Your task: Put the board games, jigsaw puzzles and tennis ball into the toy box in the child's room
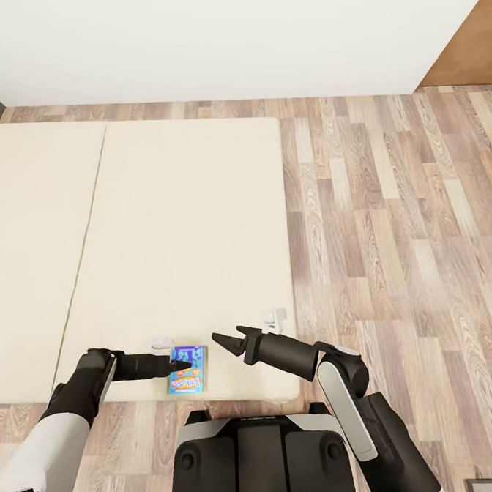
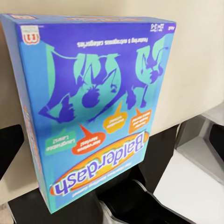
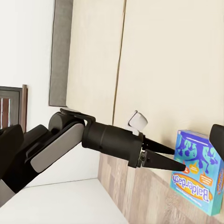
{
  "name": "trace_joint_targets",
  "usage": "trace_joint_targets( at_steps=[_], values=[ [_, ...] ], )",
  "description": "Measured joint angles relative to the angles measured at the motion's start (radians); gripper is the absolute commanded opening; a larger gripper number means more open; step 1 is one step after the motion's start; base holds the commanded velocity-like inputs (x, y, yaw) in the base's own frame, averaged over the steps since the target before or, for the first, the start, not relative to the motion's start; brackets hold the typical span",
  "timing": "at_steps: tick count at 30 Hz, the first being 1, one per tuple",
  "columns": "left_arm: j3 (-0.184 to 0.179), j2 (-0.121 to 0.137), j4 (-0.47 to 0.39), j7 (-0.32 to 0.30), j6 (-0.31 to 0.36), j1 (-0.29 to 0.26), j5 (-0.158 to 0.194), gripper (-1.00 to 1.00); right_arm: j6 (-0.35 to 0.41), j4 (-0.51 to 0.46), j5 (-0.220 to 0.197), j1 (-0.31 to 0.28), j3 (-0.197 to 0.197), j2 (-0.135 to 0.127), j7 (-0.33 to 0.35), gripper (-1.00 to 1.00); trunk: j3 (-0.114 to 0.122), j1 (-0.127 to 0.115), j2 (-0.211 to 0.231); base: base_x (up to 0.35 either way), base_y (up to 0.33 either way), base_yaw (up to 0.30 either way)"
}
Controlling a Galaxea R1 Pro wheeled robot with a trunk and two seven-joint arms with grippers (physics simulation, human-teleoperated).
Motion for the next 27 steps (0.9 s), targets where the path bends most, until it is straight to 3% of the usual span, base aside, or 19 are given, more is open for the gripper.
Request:
trace_joint_targets(
  at_steps=[16,27],
  values=[
    [0.000,-0.001,0.000,0.008,0.000,0.000,0.000,1.00,0.000,0.000,0.000,0.000,0.000,0.000,0.000,1.00,0.000,0.000,0.000,-0.001,-0.001,0.000],
    [0.000,-0.006,0.000,0.061,0.000,0.000,0.002,1.00,0.000,0.000,0.000,0.000,-0.001,0.000,0.000,1.00,0.000,0.000,0.000,0.000,-0.112,0.000]
  ],
)
